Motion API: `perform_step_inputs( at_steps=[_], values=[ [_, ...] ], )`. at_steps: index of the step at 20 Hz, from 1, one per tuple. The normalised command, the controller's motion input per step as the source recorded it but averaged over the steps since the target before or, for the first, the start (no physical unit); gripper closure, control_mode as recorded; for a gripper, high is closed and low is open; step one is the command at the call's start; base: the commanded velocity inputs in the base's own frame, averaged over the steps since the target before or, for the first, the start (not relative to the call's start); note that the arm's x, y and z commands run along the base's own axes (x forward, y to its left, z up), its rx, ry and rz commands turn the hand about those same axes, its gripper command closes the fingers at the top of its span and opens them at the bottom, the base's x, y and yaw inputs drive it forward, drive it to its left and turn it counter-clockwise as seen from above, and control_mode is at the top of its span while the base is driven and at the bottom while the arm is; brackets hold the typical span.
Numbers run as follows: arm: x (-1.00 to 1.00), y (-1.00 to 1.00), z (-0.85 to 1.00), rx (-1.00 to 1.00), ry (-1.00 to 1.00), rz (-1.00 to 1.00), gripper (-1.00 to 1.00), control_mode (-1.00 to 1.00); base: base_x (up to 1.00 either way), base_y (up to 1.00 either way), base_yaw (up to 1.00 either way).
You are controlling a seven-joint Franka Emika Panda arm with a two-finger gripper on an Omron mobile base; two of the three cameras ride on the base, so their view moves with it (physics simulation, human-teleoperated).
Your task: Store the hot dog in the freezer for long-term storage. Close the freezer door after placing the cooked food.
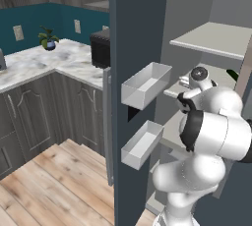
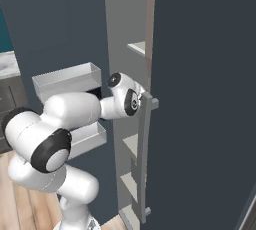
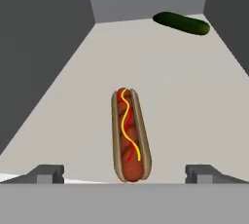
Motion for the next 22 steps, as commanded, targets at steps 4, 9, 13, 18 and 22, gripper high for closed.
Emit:
perform_step_inputs(
  at_steps=[4,9,13,18,22],
  values=[
    [-0.39,0.17,0.0,0.0,0.0,0.0,-1.0,-1.0,0.0,0.0,0.0],
    [-0.39,0.05,0.01,0.0,0.0,0.0,-1.0,-1.0,0.0,0.0,0.0],
    [-0.27,0.12,0.09,0.02,0.0,0.0,-1.0,-1.0,0.0,0.0,0.0],
    [-0.19,0.26,0.12,0.03,0.0,0.01,-1.0,-1.0,0.0,0.0,0.0],
    [-0.29,0.2,0.14,0.02,0.0,0.0,-1.0,-1.0,0.0,0.0,0.0]
  ],
)
